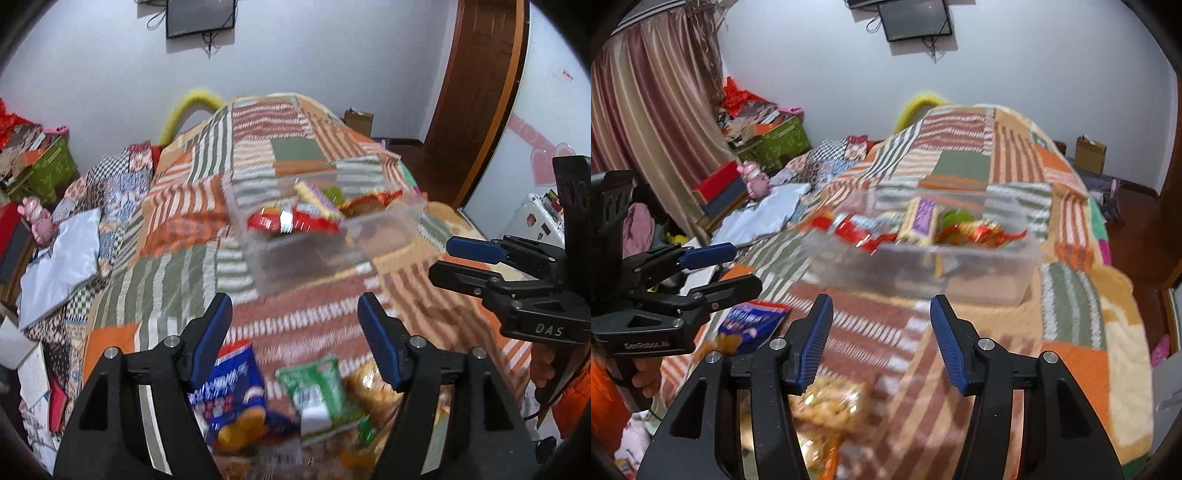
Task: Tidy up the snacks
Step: 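Grasp the blue biscuit bag with the left tool while the right grasps the cracker tray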
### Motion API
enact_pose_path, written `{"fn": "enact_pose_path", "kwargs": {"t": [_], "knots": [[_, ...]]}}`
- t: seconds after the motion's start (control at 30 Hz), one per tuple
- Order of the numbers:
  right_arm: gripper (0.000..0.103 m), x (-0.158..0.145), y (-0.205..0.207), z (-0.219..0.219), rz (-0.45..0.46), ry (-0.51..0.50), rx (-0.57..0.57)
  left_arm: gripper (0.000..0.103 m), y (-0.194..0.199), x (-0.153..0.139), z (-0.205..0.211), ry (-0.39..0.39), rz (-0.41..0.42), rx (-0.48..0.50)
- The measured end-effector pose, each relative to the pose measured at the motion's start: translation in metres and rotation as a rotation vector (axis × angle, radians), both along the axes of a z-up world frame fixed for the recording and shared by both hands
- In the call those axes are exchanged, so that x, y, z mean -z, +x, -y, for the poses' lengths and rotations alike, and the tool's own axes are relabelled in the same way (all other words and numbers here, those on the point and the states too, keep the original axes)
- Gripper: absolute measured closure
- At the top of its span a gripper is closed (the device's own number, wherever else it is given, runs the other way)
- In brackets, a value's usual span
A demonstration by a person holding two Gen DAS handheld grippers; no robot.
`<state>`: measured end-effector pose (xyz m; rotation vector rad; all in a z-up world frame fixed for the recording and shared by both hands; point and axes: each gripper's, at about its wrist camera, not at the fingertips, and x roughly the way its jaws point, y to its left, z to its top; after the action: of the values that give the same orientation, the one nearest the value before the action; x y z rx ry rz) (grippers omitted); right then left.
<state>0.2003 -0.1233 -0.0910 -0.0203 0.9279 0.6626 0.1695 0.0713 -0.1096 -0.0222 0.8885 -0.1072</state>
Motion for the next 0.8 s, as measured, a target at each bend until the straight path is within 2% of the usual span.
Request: {"fn": "enact_pose_path", "kwargs": {"t": [0.2,0.33,0.4,0.57,0.73,0.8], "knots": [[0.051,0.017,-0.026,-0.015,-0.045,-0.029,-0.039,0.033,-0.020,0.025,-0.019,-0.005,-0.079,-0.052],[0.037,0.030,-0.038,-0.023,-0.066,-0.061,-0.037,0.033,-0.030,0.041,-0.031,-0.005,-0.107,-0.106],[0.036,0.034,-0.043,-0.027,-0.071,-0.080,-0.040,0.033,-0.032,0.048,-0.035,-0.014,-0.119,-0.114],[0.027,0.040,-0.054,-0.040,-0.072,-0.118,-0.070,0.032,-0.037,0.060,-0.042,-0.031,-0.143,-0.128],[0.024,0.049,-0.063,-0.049,-0.096,-0.132,-0.090,0.030,-0.038,0.067,-0.039,-0.001,-0.133,-0.124],[0.024,0.050,-0.065,-0.052,-0.075,-0.154,-0.089,0.029,-0.039,0.068,-0.036,0.013,-0.130,-0.117]]}}
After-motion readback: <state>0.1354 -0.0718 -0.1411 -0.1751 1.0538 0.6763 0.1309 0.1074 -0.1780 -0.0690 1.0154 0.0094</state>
